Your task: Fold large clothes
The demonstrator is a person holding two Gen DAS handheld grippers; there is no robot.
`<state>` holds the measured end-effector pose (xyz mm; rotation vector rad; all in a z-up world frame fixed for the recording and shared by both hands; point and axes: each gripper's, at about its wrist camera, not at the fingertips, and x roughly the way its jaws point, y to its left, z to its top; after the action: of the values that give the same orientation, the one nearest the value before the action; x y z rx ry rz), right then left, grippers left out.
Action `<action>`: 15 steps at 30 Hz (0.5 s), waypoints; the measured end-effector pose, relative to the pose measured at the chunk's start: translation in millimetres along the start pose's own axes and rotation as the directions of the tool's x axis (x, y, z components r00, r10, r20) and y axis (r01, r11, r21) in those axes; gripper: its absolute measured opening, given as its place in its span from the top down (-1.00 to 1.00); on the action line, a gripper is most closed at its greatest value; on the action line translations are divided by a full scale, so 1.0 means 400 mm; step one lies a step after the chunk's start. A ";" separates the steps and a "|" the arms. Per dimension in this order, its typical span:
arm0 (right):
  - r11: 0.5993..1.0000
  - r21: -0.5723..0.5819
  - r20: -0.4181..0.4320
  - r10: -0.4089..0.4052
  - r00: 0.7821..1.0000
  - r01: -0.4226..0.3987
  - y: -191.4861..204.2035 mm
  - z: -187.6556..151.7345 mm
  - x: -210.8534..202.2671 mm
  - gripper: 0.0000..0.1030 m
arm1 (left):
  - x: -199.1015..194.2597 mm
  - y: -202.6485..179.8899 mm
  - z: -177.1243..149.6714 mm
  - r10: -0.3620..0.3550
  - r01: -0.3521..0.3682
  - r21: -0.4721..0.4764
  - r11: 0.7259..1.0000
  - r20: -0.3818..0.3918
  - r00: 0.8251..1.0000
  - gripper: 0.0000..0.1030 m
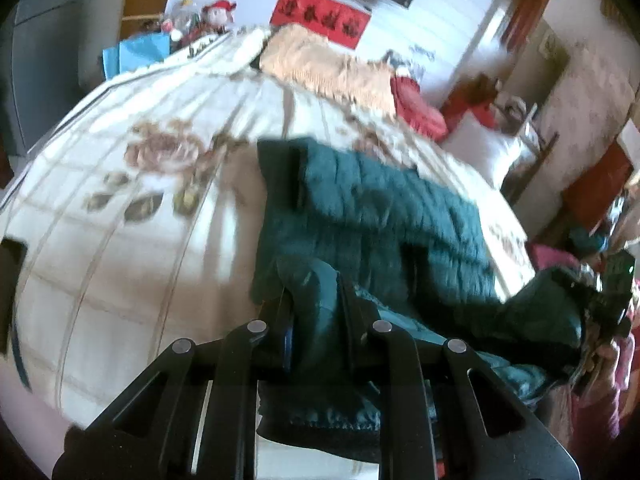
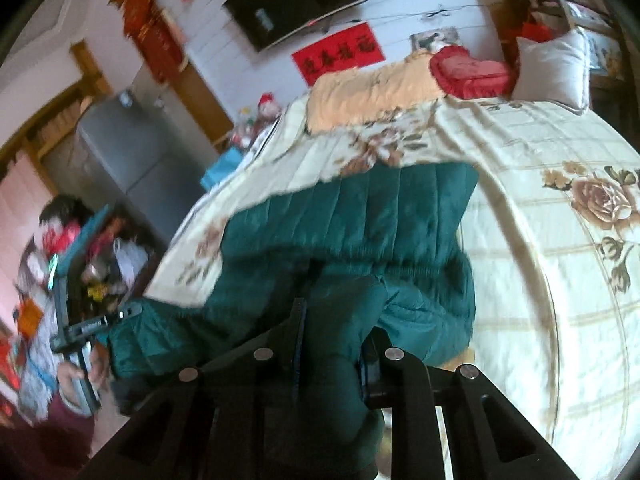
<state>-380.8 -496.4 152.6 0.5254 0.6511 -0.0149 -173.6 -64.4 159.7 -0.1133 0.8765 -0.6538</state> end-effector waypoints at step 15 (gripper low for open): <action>0.974 0.132 0.008 -0.185 0.983 0.182 -0.136 0.267 0.229 0.64 | 0.298 0.007 0.296 0.098 -0.093 -0.120 0.988 0.040 0.994 0.66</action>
<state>-255.9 -580.3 145.9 0.5893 0.6803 -0.2385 -29.3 -150.4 155.0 -0.1910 0.8710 -0.5077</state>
